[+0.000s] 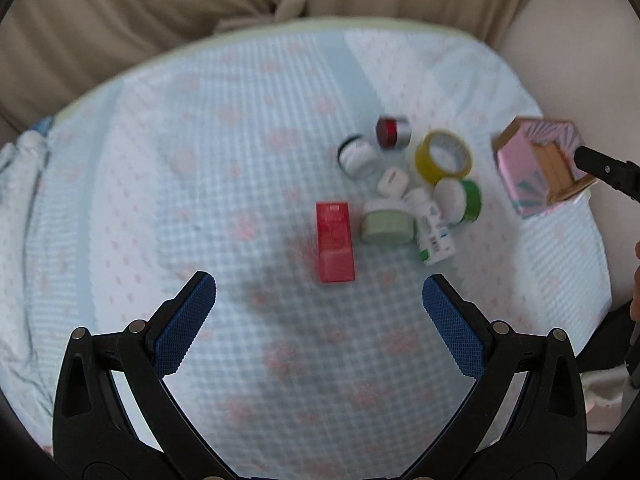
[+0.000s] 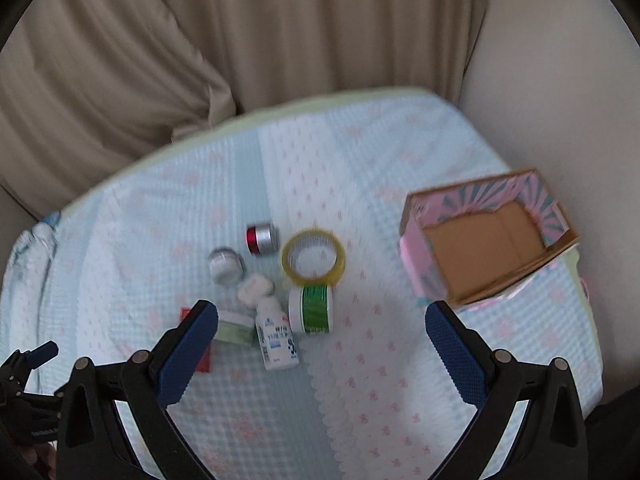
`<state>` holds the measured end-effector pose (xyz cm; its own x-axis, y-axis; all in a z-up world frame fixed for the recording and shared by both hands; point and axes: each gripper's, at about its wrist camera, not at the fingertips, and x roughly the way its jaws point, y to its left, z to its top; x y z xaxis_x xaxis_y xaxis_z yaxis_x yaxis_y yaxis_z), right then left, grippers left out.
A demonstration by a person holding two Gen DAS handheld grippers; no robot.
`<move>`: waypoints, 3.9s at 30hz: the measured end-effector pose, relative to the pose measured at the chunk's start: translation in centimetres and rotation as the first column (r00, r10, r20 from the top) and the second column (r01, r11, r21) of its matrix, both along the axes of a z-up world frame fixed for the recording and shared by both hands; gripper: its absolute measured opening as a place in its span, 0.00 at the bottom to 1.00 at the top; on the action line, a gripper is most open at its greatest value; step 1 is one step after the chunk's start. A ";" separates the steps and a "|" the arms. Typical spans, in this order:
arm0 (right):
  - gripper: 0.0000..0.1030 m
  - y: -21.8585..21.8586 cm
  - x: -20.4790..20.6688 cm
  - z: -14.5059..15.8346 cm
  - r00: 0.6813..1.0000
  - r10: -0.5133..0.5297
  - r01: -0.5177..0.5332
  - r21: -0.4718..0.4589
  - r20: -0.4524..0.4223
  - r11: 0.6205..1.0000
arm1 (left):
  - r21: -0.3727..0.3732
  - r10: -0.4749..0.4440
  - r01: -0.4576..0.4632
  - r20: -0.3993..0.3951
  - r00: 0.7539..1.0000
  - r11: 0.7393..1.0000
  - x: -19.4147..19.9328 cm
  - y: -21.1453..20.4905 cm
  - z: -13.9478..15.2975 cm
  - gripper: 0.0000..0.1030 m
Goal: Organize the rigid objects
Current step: 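Grasp the red box with the left tool while the right tool grasps the green-labelled jar, then carry the red box and green jar into the pink box and release both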
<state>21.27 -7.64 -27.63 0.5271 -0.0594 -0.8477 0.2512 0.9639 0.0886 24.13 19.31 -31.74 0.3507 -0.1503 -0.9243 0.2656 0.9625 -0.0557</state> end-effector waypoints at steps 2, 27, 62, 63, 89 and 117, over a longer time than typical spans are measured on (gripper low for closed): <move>1.00 0.3 1.5 -2.4 0.998 0.002 -0.002 0.005 -0.058 1.000 | 0.010 -0.001 0.001 -0.047 0.999 1.000 1.2 -0.8 -2.7 0.99; 0.63 0.7 12.4 -23.2 0.843 -0.037 0.091 0.075 -0.536 0.993 | 0.073 -0.039 0.069 -0.356 0.934 0.995 9.5 -6.4 -21.1 0.61; 0.51 -0.6 5.7 -18.0 0.905 -0.027 0.103 0.158 -0.425 0.982 | 0.002 0.017 -0.017 -0.244 0.970 1.000 5.0 -0.3 -13.7 0.36; 0.51 -0.6 5.3 -17.4 0.909 -0.027 0.103 0.160 -0.417 0.982 | -0.004 0.017 -0.018 -0.233 0.972 1.000 4.8 -0.1 -12.9 0.36; 0.51 -11.3 -4.0 7.1 0.994 0.034 -0.026 0.085 -0.101 0.996 | -0.147 -0.164 0.192 0.180 0.970 0.970 0.2 -17.2 13.7 0.36; 0.51 -42.3 5.9 -9.3 0.933 0.061 0.013 0.202 -0.354 0.979 | -0.037 -0.277 0.275 -0.109 0.955 0.961 7.8 -52.7 -4.2 0.36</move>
<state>27.12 -49.95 -36.96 0.1873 0.1377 -0.9726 0.2787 0.9420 0.1870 31.88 -33.35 -35.94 0.1869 -0.2466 -0.9509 0.5117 0.8508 -0.1200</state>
